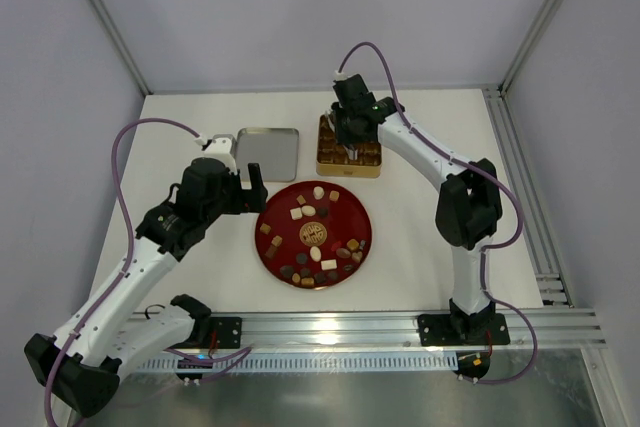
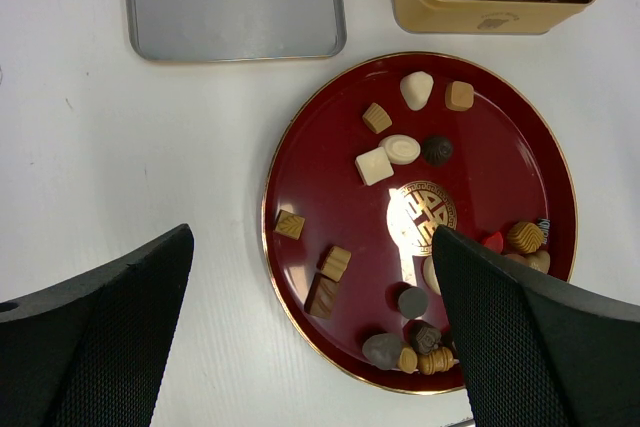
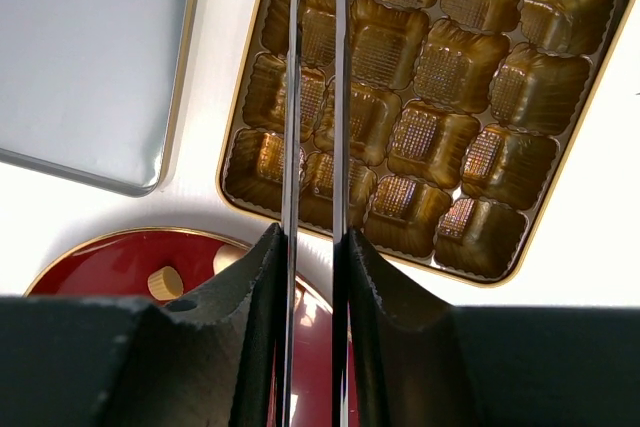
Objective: Pack the chocolate
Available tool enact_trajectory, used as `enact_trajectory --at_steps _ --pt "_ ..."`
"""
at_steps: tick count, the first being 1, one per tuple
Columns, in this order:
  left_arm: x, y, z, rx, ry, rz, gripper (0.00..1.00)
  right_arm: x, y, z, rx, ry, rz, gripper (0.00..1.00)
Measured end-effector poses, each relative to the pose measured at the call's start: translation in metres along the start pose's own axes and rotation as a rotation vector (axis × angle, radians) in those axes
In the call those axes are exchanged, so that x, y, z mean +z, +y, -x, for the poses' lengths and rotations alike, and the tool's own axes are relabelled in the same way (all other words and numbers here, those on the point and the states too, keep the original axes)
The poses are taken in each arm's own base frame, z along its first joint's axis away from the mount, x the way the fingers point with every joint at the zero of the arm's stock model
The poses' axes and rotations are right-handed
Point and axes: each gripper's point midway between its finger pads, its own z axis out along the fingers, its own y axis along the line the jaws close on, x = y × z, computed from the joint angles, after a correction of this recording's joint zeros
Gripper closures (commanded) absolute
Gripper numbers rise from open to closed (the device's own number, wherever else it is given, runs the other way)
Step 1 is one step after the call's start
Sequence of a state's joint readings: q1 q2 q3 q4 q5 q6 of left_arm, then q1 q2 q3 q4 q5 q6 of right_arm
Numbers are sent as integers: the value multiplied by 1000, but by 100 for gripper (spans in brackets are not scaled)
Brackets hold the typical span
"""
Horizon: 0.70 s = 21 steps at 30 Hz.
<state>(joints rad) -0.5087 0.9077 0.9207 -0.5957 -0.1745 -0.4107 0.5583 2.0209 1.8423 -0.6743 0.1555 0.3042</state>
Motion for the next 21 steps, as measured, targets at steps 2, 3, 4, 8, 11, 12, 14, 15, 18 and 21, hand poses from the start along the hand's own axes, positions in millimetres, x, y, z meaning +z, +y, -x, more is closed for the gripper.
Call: enact_trajectory --at_steps 2,3,4,8,11,12,14,15,18,21 --pt "0 0 0 0 0 0 0 0 0 1 0 -2 0 65" --pt "0 0 0 0 0 0 0 0 0 1 0 -2 0 63" --pt "0 0 0 0 0 0 0 0 0 1 -1 -2 -1 62" --pt "0 0 0 0 0 0 0 0 -1 1 -3 -4 -4 59" --pt "0 0 0 0 0 0 0 -1 -1 2 -5 -7 -5 55" --pt "0 0 0 0 0 0 0 -1 -1 3 -6 -8 -5 55" --pt "0 0 0 0 0 0 0 -1 0 4 -5 -10 -4 55" --pt "0 0 0 0 0 0 0 -2 0 5 -5 -13 -3 55" --pt "0 0 0 0 0 0 0 -3 0 8 -5 -18 -1 55" --pt "0 0 0 0 0 0 0 -4 1 9 -5 -20 0 55"
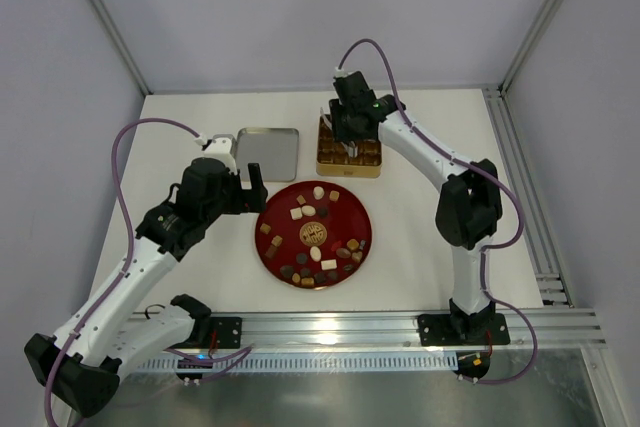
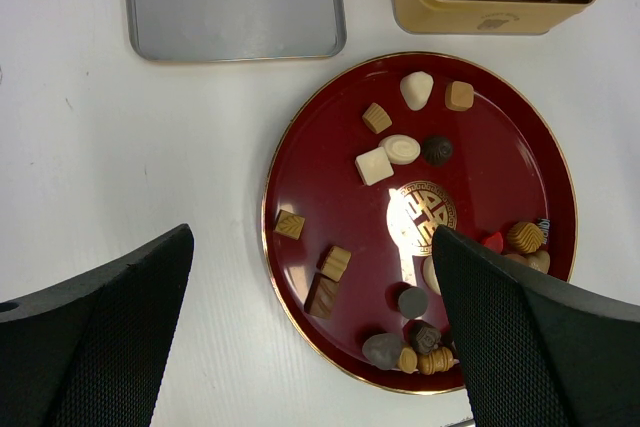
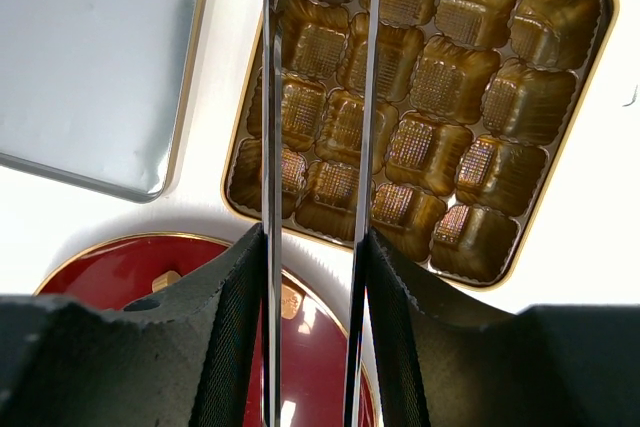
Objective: Pack the chocolate
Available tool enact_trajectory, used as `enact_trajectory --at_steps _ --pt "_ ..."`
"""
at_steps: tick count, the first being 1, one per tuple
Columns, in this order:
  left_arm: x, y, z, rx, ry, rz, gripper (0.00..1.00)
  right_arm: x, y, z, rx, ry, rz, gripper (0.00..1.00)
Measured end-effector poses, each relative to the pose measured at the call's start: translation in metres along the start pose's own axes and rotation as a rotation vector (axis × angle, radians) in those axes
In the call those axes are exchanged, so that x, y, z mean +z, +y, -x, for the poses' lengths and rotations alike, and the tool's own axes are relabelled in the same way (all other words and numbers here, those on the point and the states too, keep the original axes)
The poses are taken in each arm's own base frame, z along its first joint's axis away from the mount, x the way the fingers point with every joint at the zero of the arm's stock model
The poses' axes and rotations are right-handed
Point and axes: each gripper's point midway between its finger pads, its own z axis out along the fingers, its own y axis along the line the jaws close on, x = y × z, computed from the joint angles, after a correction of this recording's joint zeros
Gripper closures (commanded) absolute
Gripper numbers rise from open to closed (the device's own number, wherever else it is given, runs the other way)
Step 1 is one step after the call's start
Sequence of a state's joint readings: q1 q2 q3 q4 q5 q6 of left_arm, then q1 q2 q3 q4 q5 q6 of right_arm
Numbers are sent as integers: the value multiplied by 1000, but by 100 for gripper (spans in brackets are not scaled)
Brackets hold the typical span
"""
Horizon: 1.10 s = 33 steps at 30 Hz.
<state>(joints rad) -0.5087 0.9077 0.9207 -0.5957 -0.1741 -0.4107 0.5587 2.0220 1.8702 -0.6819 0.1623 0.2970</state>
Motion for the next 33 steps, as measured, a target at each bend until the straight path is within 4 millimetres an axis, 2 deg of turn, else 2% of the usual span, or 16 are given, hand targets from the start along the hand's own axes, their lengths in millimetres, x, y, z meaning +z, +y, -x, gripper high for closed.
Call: enact_trajectory --at_steps 4,6,10,14,17,20,25,27,33 --pt "0 0 0 0 0 0 0 -6 -1 -2 -2 5 -1 55" --pt "0 0 0 0 0 0 0 -19 -4 -10 -6 12 -1 55" --pt "0 0 0 0 -1 -1 0 -63 -4 -34 -20 12 17 55" --pt "0 0 0 0 0 -2 0 -118 9 -66 -33 -19 85 55" --pt "0 0 0 0 0 -2 0 -145 22 -96 -48 -16 141 55" --pt "0 0 0 0 0 -3 0 -151 32 -128 -66 24 169 55" --pt "0 -1 0 0 1 -3 0 -144 41 -179 -97 124 170 55" --pt "0 -1 0 0 1 -3 0 -143 42 -188 -101 145 165 55" --pt "0 0 0 0 1 -3 0 -140 43 -197 -88 158 161 55"
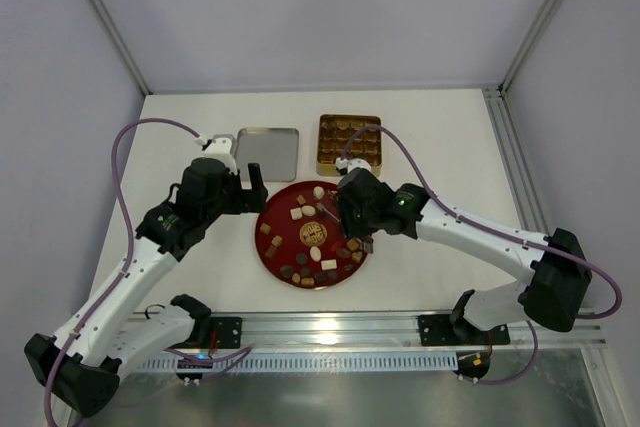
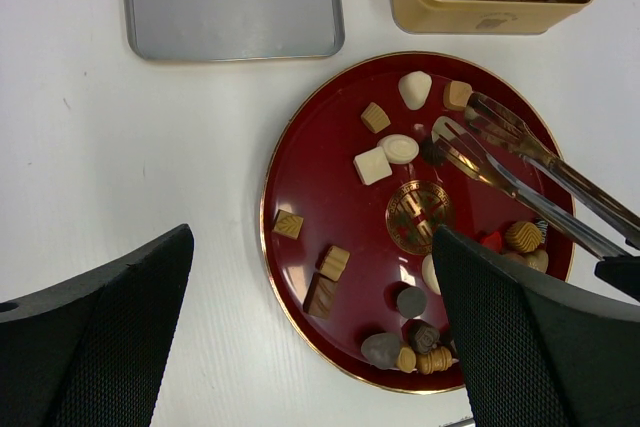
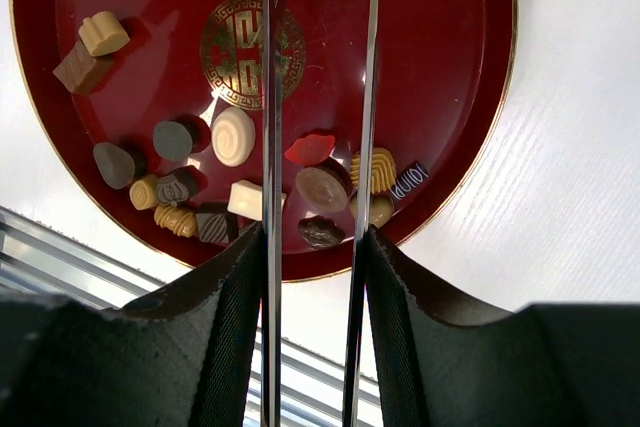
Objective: Pack the chocolate
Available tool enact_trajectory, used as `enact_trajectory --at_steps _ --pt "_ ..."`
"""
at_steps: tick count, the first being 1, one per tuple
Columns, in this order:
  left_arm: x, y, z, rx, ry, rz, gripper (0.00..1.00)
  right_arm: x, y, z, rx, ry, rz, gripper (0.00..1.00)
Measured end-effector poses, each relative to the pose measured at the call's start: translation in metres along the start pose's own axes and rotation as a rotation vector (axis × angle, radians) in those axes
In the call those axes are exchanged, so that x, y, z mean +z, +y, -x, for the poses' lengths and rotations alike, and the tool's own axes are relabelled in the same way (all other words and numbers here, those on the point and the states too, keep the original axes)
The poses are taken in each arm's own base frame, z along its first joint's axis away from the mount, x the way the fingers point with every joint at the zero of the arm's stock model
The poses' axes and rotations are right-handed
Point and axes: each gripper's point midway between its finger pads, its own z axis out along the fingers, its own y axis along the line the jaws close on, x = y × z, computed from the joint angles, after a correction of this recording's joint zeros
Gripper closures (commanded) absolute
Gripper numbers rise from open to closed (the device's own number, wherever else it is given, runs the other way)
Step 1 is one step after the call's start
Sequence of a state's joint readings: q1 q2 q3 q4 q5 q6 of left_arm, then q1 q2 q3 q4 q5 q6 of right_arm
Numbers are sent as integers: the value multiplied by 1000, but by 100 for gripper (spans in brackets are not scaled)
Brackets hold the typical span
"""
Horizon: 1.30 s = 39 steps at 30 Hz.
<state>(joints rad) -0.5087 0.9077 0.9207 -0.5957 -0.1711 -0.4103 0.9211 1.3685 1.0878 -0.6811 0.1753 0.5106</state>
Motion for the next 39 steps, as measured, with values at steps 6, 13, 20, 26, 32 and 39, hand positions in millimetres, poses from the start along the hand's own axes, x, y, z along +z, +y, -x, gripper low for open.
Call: enact_trajectory --at_steps 6,13,20,26,32,39 --pt "0 0 0 0 0 0 0 11 -2 -10 8 28 -14 55" --pt "0 0 0 0 0 0 0 20 2 -20 -8 57 -18 55" --pt "0 0 0 0 0 0 0 21 4 -22 -13 63 -18 55" --pt "0 0 0 0 0 0 0 21 4 -23 -10 63 -22 56" --pt "0 0 0 0 0 0 0 21 4 -24 -1 68 -25 63" --pt "0 0 0 0 0 0 0 20 3 -24 0 69 -29 68"
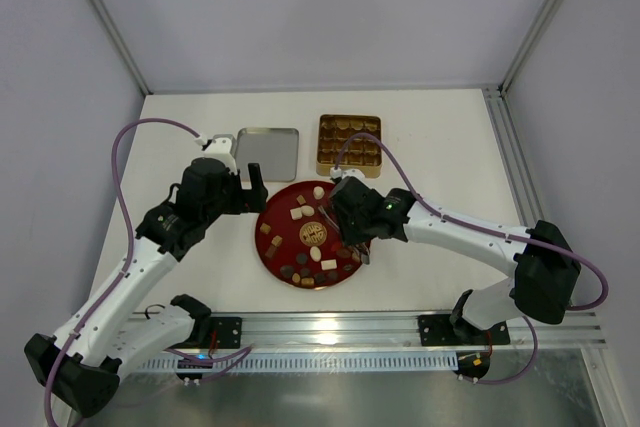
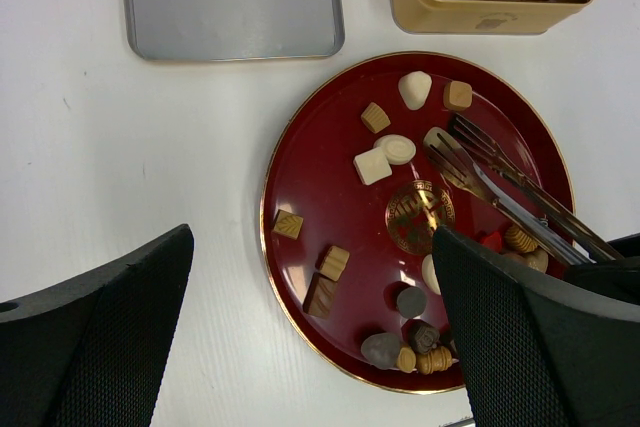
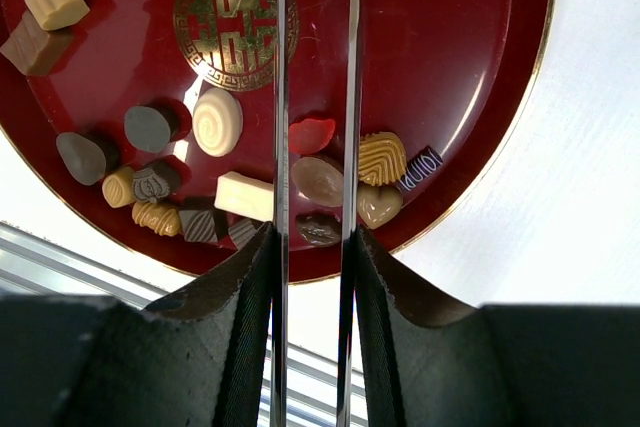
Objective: Pack the chocolate
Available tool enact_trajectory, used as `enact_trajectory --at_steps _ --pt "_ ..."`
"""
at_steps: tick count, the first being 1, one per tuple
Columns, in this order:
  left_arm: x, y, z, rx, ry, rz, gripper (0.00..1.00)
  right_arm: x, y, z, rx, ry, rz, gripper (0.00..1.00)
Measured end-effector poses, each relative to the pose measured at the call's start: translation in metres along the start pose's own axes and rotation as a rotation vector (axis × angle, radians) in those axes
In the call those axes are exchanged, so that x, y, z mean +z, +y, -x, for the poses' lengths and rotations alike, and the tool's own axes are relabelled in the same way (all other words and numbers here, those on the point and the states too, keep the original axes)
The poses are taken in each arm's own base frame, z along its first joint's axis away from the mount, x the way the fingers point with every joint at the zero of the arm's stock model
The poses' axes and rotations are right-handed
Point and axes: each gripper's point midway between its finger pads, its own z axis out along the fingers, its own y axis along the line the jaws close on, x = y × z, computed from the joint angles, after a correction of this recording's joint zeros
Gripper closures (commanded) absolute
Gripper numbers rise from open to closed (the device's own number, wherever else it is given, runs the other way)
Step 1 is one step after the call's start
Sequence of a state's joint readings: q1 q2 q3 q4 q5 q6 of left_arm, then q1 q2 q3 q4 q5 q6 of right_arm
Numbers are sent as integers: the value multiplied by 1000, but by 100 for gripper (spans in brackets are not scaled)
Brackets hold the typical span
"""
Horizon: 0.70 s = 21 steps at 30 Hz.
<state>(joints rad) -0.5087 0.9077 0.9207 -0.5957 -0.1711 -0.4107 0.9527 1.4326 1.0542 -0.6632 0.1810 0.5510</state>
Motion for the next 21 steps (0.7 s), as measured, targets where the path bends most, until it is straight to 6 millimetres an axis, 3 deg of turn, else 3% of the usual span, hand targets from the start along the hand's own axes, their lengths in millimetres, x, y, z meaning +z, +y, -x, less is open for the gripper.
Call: enact_trajectory --at_steps 21 --pt "0 0 0 0 0 0 0 -14 -4 7 -2 -17 -16 69"
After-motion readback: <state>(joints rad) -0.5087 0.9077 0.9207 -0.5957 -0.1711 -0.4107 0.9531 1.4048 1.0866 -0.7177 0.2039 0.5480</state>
